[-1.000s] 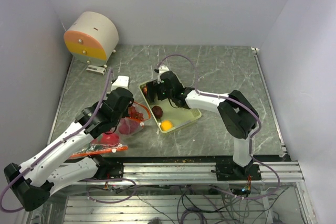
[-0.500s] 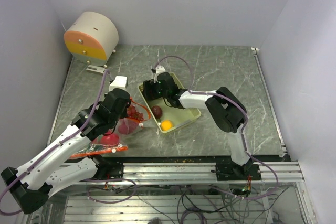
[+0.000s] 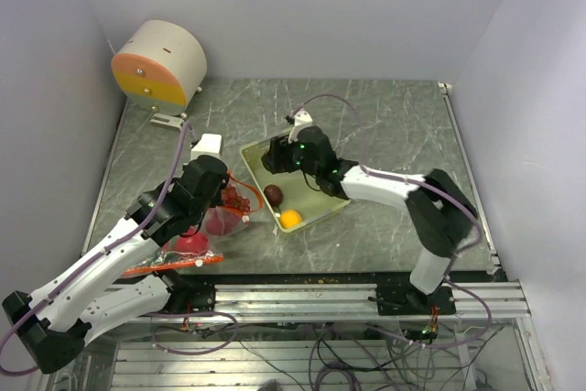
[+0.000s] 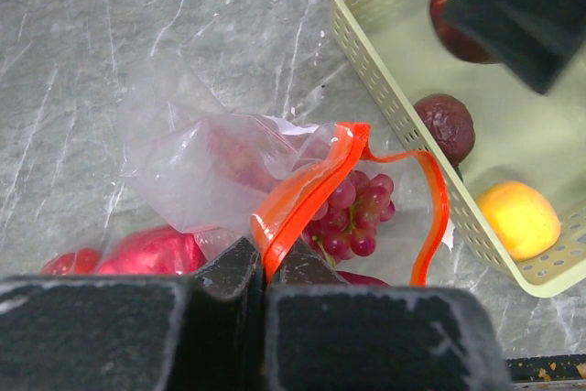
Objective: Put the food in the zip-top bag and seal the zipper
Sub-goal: Pick up the fake fruit from the bin, then place the fake fruit in the zipper food storage bag.
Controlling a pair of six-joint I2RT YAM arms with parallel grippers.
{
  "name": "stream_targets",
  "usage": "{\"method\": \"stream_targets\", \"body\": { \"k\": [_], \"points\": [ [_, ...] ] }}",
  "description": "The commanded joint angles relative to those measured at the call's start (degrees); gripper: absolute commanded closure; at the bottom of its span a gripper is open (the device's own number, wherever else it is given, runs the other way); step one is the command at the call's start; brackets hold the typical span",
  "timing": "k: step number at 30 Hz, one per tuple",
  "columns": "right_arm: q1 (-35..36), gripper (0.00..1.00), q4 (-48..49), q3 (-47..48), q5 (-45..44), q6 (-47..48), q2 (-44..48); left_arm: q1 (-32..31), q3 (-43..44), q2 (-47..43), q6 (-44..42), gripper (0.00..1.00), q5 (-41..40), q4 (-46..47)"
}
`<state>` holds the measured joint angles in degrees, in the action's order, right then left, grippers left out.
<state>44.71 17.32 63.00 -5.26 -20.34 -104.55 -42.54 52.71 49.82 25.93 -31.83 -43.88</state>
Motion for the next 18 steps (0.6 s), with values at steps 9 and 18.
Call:
{"method": "stream_targets", "body": {
  "k": [9,18],
  "points": [
    [3.35,0.59,13.96,-14.33,21.56,-9.08,21.97,-0.04,1.14,0.18,-0.10,0.93,0.14,2.21],
    [7.92,0.59,27.70,-13.89,29.87,-15.96,15.27,-0.08,3.57,1.17,0.01,0.93,1.42,1.76]
  ]
}}
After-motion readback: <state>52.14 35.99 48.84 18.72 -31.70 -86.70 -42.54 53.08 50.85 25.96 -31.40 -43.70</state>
